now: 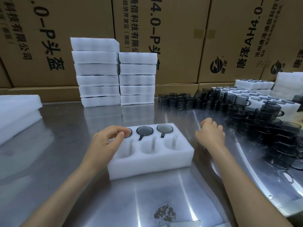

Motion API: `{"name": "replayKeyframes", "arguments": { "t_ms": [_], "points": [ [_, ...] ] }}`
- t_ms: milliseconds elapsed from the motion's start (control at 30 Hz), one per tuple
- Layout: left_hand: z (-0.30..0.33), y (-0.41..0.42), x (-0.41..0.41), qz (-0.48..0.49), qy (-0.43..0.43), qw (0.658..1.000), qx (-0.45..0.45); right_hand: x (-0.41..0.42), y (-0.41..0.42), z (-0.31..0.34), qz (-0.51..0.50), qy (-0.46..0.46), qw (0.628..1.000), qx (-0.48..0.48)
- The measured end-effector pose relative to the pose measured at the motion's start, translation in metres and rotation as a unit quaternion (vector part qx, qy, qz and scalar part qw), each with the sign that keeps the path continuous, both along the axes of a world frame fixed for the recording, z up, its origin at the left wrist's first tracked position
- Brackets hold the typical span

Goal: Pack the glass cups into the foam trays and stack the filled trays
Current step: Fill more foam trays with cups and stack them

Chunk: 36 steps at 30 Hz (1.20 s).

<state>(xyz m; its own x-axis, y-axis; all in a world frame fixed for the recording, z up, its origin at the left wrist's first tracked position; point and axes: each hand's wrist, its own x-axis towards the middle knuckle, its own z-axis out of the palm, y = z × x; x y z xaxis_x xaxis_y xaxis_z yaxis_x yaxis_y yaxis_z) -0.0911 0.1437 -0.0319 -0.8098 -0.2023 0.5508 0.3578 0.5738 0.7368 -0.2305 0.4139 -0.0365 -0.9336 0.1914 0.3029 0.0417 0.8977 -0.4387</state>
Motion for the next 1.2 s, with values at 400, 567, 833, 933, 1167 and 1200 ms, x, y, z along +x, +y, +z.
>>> {"name": "replayKeyframes", "arguments": {
  "t_ms": [400,567,833,933,1167,1200],
  "points": [
    [-0.007,-0.018,0.009,0.053,0.025,0.998,0.016,0.087,-0.073,0.041,0.302,0.286,0.897,-0.152],
    [-0.005,-0.006,0.020,-0.013,0.076,0.995,-0.057,0.127,-0.117,0.026,0.370,0.330,0.862,-0.106],
    [0.003,0.005,0.028,-0.048,0.093,0.991,-0.084,0.138,-0.146,0.017,0.378,0.398,0.830,-0.100],
    [0.003,0.000,0.028,-0.075,0.052,0.994,-0.061,0.135,-0.142,0.019,0.435,0.274,0.845,-0.144],
    [0.001,-0.014,0.027,-0.106,-0.058,0.988,-0.095,0.121,-0.129,0.011,0.473,0.076,0.832,-0.281],
    [0.001,-0.014,0.027,-0.100,-0.057,0.989,-0.095,0.120,-0.130,0.009,0.466,0.082,0.833,-0.288]
  ]
}}
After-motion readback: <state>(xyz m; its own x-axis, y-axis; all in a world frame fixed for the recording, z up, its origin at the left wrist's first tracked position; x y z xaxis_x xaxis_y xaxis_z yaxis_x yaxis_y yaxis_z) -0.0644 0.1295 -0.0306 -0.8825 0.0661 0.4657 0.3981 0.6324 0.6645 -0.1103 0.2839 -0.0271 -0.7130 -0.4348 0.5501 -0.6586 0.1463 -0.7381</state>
